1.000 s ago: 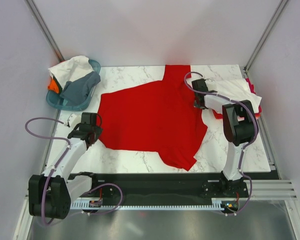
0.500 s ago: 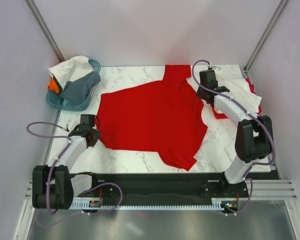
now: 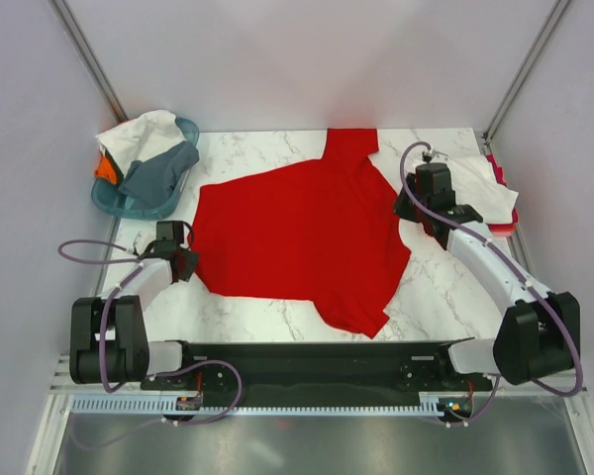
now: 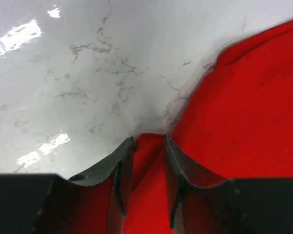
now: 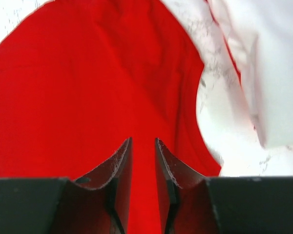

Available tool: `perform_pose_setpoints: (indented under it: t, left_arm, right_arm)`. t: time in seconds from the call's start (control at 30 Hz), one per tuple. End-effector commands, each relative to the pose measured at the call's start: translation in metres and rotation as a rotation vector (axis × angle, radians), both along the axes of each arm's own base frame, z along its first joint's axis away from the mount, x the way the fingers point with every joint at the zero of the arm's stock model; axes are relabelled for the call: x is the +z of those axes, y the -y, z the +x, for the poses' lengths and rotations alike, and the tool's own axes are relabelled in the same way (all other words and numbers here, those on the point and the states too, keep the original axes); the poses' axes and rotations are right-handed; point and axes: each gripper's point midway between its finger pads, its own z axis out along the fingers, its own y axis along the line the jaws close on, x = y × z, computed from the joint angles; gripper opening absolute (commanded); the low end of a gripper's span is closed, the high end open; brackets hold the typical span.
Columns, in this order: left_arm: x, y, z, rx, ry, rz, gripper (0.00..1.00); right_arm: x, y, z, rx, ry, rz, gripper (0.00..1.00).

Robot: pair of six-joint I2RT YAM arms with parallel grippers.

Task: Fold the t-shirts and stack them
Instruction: Flatten the tshirt out

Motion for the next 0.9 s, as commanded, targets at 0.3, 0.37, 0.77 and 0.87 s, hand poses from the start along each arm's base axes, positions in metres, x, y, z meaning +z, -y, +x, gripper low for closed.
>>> perform_pose_setpoints:
  t: [0.3, 0.37, 0.77, 0.87]
  left_arm:
    - [-0.015, 0.012, 0.007, -0.027, 0.001, -0.075, 0.02]
    - [-0.011, 0.008, 0.001, -0.014, 0.015, -0.065, 0.02]
    - [0.032, -0.022, -0.054, 0.119, 0.039, 0.023, 0.02]
    - [0.050, -0.024, -0.055, 0.116, 0.091, 0.041, 0.02]
  right_arm:
    - [-0.042, 0.014, -0.103, -0.024, -0.093, 0.067, 0.46]
    - [-0.052, 0.011, -0.115, -0.018, -0.139, 0.092, 0.44]
    - [-0.083, -0.006, -0.120, 0.017, -0.237, 0.102, 0.42]
    - [-0.088, -0.017, -0.119, 0.031, -0.260, 0.092, 0.42]
